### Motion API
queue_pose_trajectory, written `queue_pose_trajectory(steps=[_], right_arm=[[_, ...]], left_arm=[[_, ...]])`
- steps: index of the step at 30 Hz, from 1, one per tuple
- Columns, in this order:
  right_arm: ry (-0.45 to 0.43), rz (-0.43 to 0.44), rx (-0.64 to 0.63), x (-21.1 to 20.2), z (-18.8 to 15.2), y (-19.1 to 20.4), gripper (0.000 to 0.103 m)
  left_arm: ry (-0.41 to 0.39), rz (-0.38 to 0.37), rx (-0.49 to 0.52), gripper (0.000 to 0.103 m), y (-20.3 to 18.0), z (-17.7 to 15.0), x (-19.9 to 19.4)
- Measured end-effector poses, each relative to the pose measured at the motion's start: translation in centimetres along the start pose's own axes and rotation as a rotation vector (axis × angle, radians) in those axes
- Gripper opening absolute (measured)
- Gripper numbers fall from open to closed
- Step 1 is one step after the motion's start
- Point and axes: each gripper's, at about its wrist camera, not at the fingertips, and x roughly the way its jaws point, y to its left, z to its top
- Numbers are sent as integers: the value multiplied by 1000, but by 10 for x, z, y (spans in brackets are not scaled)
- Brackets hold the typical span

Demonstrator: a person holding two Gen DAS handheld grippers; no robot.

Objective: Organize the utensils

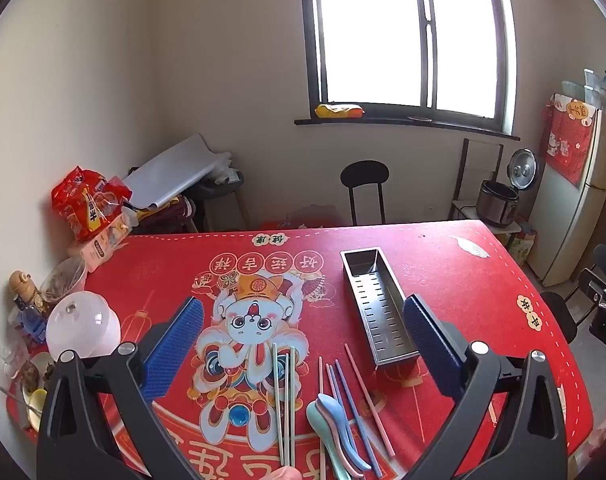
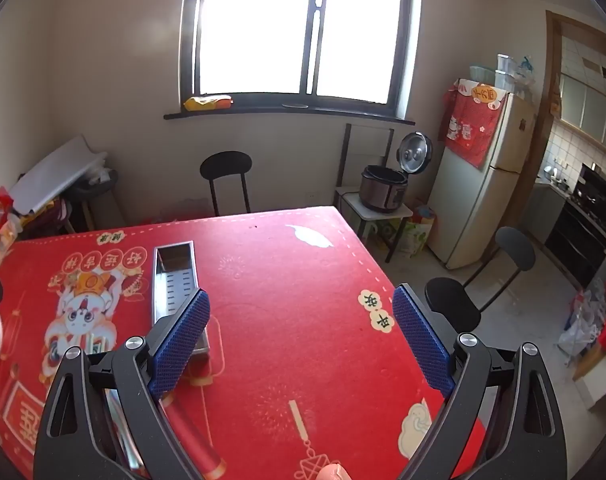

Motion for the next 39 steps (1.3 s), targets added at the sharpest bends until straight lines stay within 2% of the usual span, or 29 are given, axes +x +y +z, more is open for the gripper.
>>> queue_pose_trajectory(steps=[39], right_arm=[[-1, -1, -11, 1, 7, 2, 90]], left_arm=[[2, -2, -1, 98, -1, 5, -2]])
